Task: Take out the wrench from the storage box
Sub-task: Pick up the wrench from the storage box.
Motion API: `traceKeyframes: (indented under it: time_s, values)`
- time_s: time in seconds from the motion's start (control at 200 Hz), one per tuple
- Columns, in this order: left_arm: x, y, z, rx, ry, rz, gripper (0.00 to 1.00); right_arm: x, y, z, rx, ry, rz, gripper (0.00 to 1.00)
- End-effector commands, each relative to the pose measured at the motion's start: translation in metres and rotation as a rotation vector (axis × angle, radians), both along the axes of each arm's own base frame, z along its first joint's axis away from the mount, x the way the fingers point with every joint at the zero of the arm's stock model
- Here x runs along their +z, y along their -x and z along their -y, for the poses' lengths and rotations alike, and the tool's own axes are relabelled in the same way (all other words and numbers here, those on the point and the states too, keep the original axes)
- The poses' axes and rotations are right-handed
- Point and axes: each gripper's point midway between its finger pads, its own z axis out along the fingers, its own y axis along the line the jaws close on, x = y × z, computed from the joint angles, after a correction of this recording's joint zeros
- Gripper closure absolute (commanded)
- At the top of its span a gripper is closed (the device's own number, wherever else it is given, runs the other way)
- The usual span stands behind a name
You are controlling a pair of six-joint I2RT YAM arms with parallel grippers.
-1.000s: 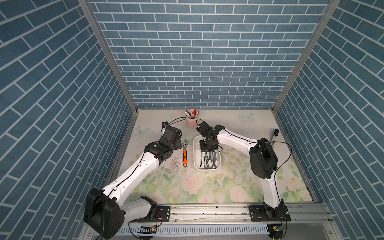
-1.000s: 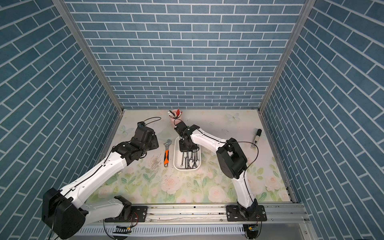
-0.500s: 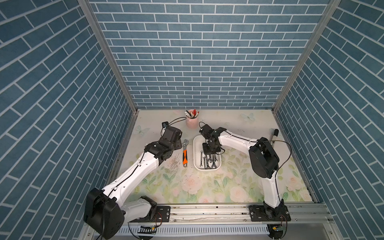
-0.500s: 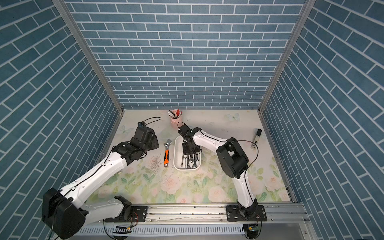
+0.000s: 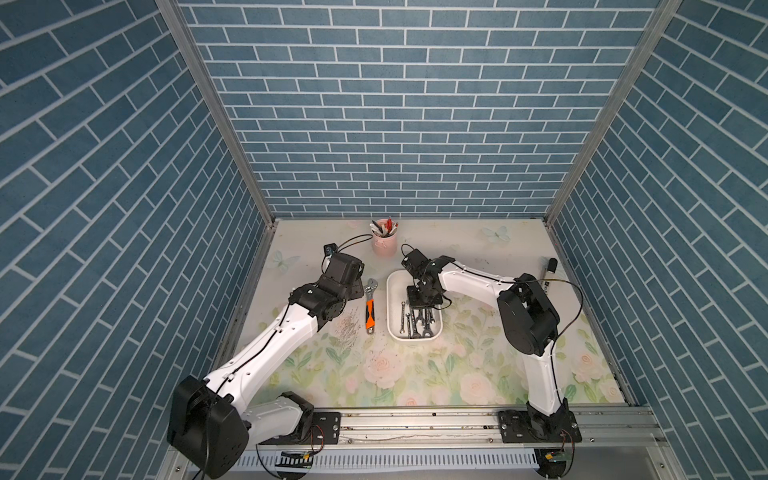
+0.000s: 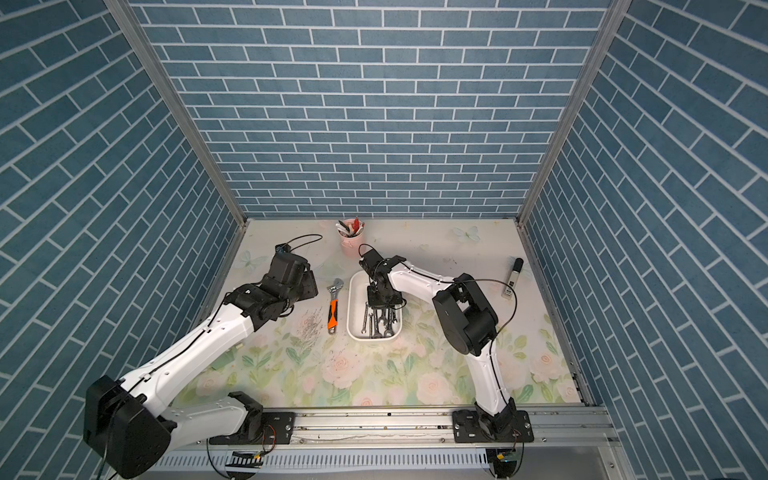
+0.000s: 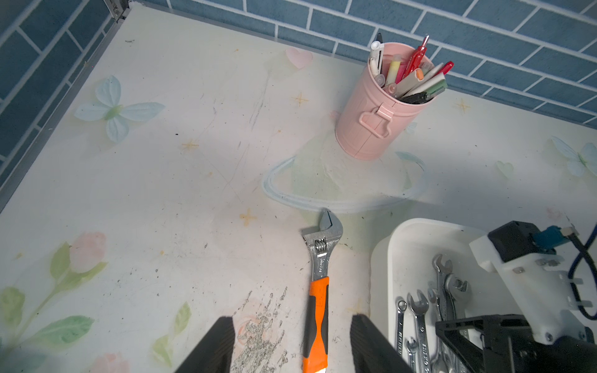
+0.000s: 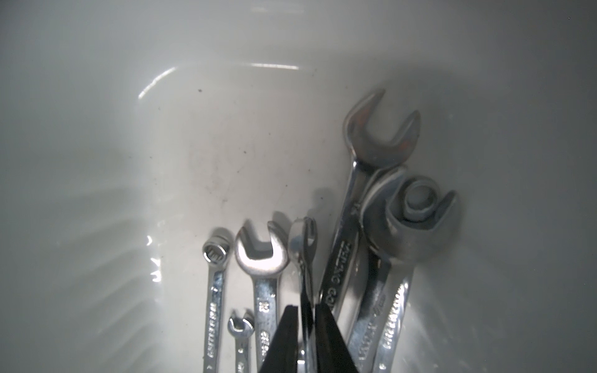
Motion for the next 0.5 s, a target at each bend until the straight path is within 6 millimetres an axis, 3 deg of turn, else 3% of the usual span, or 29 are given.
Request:
traceKeyframes:
  time_s: [0.0,0.255,0.4,0.495]
  values:
    - [-0.005,0.006,-0.006,0.014,-0.008,-0.021,0.37,-0.010,0.004,0.005,0.020,0.029,-0.017,0.86]
    - [-0.005,0.006,-0.005,0.013,-0.005,-0.022,0.37,-0.018,0.006,0.013,0.016,0.074,-0.026,0.85]
    - [-0.003,0.006,-0.006,0.015,-0.005,-0.016,0.37,-0.014,0.005,0.013,0.017,0.071,-0.018,0.99]
    - [-0.002,0.006,-0.007,0.017,-0.005,-0.013,0.37,-0.006,0.003,0.010,0.017,0.051,-0.003,1.00]
